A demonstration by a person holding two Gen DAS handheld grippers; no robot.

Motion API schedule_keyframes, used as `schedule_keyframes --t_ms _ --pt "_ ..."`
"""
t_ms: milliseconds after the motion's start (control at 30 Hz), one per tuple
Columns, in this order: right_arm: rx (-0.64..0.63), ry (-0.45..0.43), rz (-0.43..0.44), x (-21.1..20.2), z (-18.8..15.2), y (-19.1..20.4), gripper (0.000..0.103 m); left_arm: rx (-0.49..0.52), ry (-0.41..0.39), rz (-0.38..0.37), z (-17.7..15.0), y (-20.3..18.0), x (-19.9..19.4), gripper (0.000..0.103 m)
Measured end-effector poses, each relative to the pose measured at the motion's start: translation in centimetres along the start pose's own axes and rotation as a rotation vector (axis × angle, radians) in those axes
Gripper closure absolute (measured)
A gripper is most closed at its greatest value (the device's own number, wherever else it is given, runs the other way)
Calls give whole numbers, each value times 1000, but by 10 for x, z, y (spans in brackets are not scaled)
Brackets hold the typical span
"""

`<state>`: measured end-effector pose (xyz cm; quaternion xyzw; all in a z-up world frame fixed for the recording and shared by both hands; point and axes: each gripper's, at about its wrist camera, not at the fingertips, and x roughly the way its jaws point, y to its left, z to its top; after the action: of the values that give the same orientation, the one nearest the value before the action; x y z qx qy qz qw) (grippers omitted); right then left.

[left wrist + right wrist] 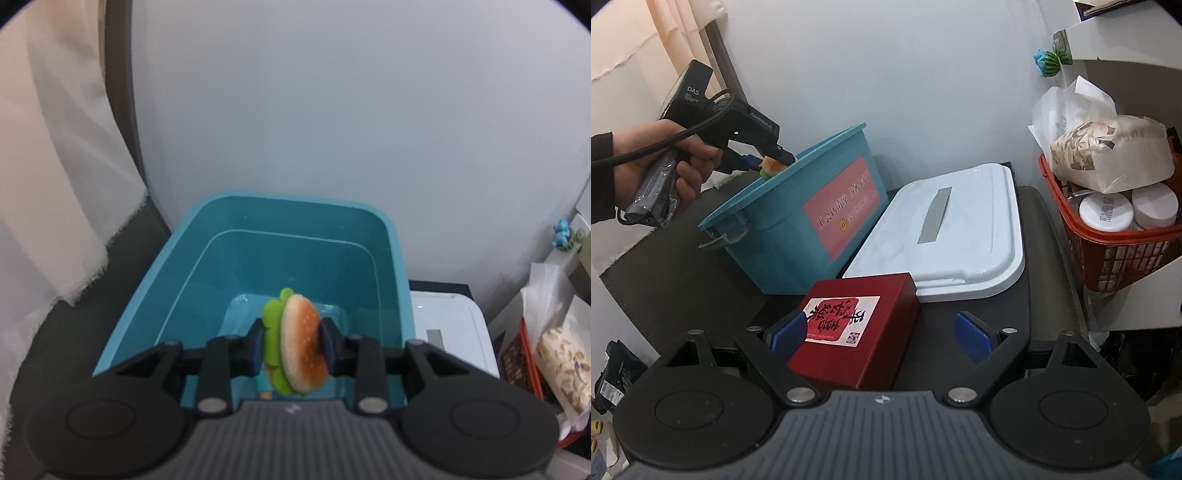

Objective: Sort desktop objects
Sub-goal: 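Lower the hamburger with the left tool into the teal bin, then open the left tool to drop the hamburger into the teal bin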

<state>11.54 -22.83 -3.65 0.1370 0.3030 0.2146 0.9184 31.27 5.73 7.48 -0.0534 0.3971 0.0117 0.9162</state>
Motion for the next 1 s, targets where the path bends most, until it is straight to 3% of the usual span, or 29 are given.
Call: schedule_keyframes --t_ms 433,1000 --pt "-4 -3 2 0 0 0 13 14 19 16 7 -4 4 64" --pt "-30 -26 0 -9 2 3 13 22 -20 34 -4 6 -46 63"
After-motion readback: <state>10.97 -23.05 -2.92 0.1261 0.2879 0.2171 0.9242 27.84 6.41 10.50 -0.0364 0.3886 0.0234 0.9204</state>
